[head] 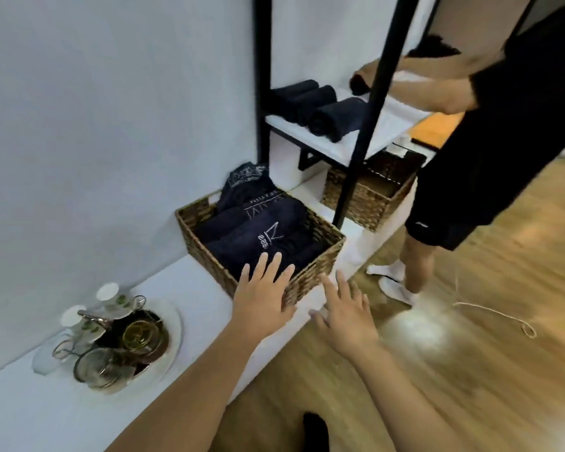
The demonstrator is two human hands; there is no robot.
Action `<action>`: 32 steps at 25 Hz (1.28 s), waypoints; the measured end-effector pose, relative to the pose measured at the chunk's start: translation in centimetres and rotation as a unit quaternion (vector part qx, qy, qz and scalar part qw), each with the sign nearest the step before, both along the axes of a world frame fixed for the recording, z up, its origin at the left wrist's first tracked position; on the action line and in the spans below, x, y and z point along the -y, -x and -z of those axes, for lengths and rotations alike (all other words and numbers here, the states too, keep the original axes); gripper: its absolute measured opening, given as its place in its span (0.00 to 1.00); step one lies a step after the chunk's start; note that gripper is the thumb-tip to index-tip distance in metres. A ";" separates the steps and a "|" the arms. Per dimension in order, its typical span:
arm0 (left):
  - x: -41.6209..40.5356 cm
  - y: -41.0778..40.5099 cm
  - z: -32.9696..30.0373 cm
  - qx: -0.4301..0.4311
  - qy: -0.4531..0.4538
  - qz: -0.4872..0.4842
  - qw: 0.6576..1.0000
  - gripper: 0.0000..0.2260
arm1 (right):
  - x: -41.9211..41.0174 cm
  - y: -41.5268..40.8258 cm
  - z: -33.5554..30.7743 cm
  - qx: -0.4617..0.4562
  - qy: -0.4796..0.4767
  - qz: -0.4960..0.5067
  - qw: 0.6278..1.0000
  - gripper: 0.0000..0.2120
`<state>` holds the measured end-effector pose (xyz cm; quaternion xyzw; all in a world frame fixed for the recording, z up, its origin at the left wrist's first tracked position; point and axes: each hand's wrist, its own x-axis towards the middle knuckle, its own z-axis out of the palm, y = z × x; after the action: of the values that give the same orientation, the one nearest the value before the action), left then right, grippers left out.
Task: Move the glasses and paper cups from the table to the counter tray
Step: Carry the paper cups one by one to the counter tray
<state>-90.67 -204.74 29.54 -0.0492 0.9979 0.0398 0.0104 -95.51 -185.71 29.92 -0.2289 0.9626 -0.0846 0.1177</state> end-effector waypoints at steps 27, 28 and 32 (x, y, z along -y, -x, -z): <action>-72.3 35.5 4.0 0.049 -0.004 0.491 0.870 0.36 | -66.7 15.2 2.3 0.022 -0.007 0.534 0.845 0.35; -74.7 37.6 4.2 0.044 0.003 0.508 0.860 0.36 | -68.6 16.7 2.5 0.022 -0.008 0.551 0.834 0.35; -83.8 43.3 3.0 0.053 0.008 0.589 0.807 0.36 | -74.3 21.5 1.7 0.010 0.001 0.611 0.792 0.35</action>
<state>-134.00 -120.94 26.50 0.5456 0.8336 0.0154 0.0848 -117.02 -111.37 28.23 0.4074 0.9007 -0.1425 0.0505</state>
